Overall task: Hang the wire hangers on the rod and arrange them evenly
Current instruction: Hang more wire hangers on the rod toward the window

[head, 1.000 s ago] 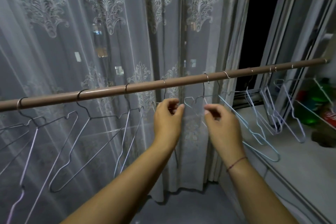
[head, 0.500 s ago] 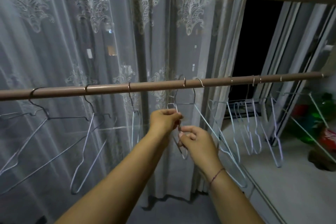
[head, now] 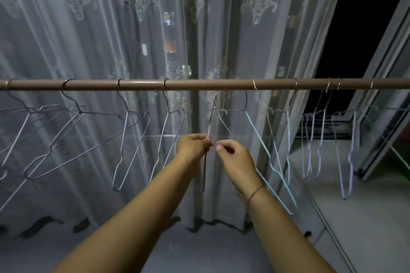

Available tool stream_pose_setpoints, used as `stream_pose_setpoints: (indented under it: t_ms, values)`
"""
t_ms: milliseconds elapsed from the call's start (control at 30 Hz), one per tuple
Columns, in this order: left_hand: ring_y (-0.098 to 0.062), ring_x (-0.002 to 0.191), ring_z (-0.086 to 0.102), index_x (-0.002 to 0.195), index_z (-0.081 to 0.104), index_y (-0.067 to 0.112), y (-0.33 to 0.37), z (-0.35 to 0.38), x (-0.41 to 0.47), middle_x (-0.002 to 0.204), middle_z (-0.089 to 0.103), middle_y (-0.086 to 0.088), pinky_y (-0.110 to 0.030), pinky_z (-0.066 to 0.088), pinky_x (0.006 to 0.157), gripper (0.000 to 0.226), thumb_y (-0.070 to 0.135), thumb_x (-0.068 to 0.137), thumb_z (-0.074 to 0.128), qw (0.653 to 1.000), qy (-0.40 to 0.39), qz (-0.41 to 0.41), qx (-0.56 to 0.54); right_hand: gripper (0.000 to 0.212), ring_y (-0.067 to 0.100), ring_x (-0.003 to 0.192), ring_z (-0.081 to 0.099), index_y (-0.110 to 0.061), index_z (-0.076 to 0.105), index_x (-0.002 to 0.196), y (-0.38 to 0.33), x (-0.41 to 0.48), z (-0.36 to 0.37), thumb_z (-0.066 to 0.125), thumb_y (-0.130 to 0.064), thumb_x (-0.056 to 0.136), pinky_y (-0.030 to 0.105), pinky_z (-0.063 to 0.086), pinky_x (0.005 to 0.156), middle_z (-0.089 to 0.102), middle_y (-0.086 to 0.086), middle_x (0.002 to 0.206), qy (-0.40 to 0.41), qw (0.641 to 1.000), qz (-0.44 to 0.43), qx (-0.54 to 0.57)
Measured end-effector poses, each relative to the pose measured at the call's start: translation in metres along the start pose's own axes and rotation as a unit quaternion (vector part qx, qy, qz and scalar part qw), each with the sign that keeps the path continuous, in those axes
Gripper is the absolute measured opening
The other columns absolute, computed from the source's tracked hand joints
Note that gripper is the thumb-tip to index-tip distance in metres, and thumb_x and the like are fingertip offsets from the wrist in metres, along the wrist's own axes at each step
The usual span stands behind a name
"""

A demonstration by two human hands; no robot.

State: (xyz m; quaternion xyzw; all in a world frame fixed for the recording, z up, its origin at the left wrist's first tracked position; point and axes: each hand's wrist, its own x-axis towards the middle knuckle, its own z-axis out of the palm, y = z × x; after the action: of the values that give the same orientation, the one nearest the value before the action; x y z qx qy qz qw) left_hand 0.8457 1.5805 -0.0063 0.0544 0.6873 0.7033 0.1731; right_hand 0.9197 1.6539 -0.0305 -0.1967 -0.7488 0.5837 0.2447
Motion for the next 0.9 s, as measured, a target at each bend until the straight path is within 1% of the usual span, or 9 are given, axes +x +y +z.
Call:
stream_pose_setpoints:
  t_ms: [100,200,433,533,633,667,767,833,900]
  values:
    - [0.000,0.036,0.044,0.104,0.066,-0.007,-0.024,-0.017,-0.003,0.051,0.057,0.001,-0.007,0.031,0.033,0.023,-0.008,0.086,0.053,0.998,-0.007,-0.014,0.057,0.021,0.009,0.096,0.056,-0.016,0.061,0.108,0.013,-0.002,0.001,0.056,-0.014,0.087,0.019,0.045,0.085,0.058,0.004,0.114,0.007,0.999,-0.011,-0.041]
    - [-0.003,0.053,0.047,0.104,0.067,-0.004,-0.041,-0.033,-0.010,0.064,0.057,0.000,-0.011,0.037,0.051,0.022,-0.001,0.090,0.051,0.991,-0.021,-0.013,0.129,0.028,0.015,0.111,0.051,-0.015,0.058,0.114,0.022,-0.007,-0.003,0.056,-0.012,0.087,0.028,0.041,0.099,0.051,-0.001,0.116,-0.001,0.994,-0.028,-0.103]
    - [-0.017,0.085,0.055,0.091,0.071,0.011,-0.062,-0.057,-0.021,0.086,0.065,-0.005,-0.024,0.043,0.073,0.021,0.008,0.092,0.051,0.964,-0.060,0.035,0.257,0.031,0.023,0.119,0.049,-0.015,0.058,0.116,0.044,-0.030,-0.007,0.059,-0.016,0.085,0.037,0.036,0.106,0.057,0.005,0.121,-0.012,0.965,-0.030,-0.258]
    - [-0.019,0.095,0.058,0.096,0.071,0.007,-0.060,-0.058,-0.025,0.095,0.067,-0.008,-0.024,0.044,0.084,0.021,0.009,0.093,0.051,0.961,-0.067,0.058,0.262,0.024,0.019,0.105,0.057,-0.015,0.061,0.111,0.042,-0.039,-0.015,0.056,-0.016,0.087,0.026,0.042,0.092,0.063,0.004,0.110,-0.043,0.968,-0.001,-0.248]
    - [-0.013,0.092,0.056,0.101,0.071,0.008,-0.057,-0.054,-0.028,0.100,0.068,-0.006,0.001,0.037,0.065,0.022,0.011,0.093,0.051,0.952,-0.051,0.096,0.285,0.016,0.019,0.079,0.060,-0.015,0.065,0.092,0.037,-0.046,-0.022,0.052,-0.007,0.087,0.024,0.045,0.073,0.066,0.004,0.083,-0.030,0.977,0.014,-0.211]
    - [-0.010,0.093,0.054,0.102,0.070,0.008,-0.057,-0.052,-0.028,0.103,0.068,-0.004,0.002,0.036,0.067,0.021,0.011,0.092,0.052,0.949,-0.036,0.115,0.292,0.019,0.019,0.069,0.058,-0.016,0.064,0.085,0.035,-0.049,-0.025,0.049,-0.004,0.088,0.024,0.047,0.066,0.064,0.004,0.073,-0.030,0.985,0.031,-0.167]
    - [-0.012,0.100,0.052,0.104,0.068,0.015,-0.058,-0.043,-0.028,0.113,0.060,-0.003,-0.014,0.039,0.088,0.019,0.016,0.086,0.062,0.936,0.023,0.189,0.297,0.028,0.011,0.049,0.045,-0.016,0.060,0.080,0.030,-0.060,-0.026,0.041,0.000,0.092,0.015,0.040,0.045,0.055,0.004,0.060,-0.037,0.995,0.088,-0.033]
    - [-0.016,0.102,0.052,0.103,0.065,0.020,-0.057,-0.035,-0.034,0.109,0.054,0.001,-0.025,0.042,0.090,0.021,0.022,0.082,0.068,0.939,0.059,0.211,0.265,0.026,0.007,0.043,0.042,-0.013,0.060,0.084,0.023,-0.067,-0.025,0.040,0.001,0.093,0.014,0.037,0.040,0.052,0.004,0.058,-0.028,0.995,0.091,0.017]
    - [-0.014,0.094,0.057,0.097,0.066,0.016,-0.052,-0.026,-0.041,0.098,0.060,0.001,-0.026,0.047,0.086,0.019,0.022,0.080,0.070,0.967,0.035,0.184,0.173,0.025,0.006,0.042,0.040,-0.012,0.060,0.086,0.016,-0.072,-0.022,0.040,0.002,0.093,0.014,0.035,0.040,0.051,0.004,0.057,-0.016,0.995,0.080,0.058]
